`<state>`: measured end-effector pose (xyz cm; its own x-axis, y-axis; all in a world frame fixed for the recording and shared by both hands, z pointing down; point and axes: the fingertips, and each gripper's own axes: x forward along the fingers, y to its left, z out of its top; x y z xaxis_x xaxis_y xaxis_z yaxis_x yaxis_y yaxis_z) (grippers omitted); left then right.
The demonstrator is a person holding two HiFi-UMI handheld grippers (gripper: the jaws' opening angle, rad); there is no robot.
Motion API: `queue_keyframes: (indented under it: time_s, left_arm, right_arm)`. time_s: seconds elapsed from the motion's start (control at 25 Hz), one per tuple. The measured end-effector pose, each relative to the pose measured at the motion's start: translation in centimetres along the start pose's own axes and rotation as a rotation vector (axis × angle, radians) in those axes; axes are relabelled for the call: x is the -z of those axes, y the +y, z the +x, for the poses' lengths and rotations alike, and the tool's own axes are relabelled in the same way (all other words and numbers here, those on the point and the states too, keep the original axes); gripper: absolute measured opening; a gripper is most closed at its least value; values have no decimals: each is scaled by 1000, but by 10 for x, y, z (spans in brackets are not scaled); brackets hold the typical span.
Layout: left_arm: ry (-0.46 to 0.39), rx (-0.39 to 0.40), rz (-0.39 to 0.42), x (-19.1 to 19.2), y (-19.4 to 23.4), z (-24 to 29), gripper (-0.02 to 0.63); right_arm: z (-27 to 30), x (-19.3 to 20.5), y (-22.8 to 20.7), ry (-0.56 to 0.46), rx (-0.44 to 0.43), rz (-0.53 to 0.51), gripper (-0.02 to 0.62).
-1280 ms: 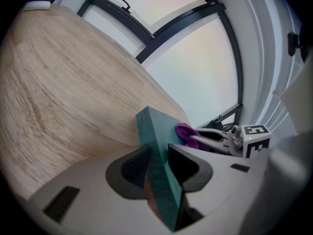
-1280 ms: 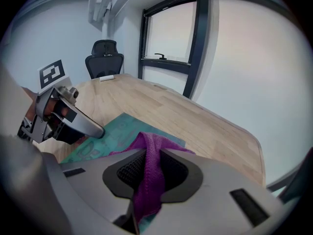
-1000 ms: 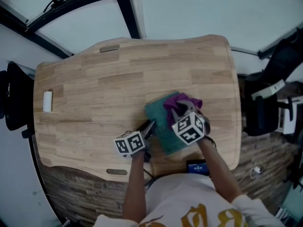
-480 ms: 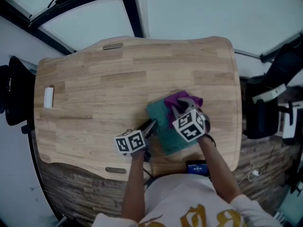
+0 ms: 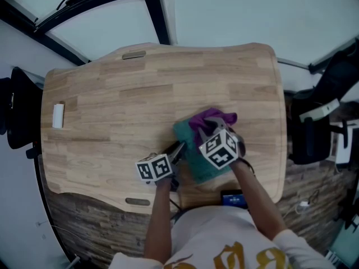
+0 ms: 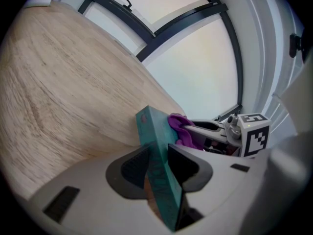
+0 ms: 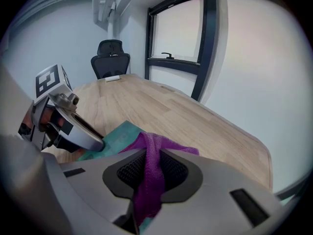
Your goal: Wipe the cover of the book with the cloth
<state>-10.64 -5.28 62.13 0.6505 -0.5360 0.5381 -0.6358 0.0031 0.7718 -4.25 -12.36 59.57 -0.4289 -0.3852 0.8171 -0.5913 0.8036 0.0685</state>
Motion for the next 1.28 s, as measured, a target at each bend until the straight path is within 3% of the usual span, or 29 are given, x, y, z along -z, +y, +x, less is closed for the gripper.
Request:
queue_keyframes:
  time_s: [0.6, 1.28]
  left_arm:
    - [-2, -3, 6, -1, 0, 0, 124]
    - [-21, -14, 36, -4, -3, 1, 124]
  right_arm:
    - [9, -19, 51, -30, -131, -101, 67]
    - [-1, -6, 57, -34, -133, -88, 67]
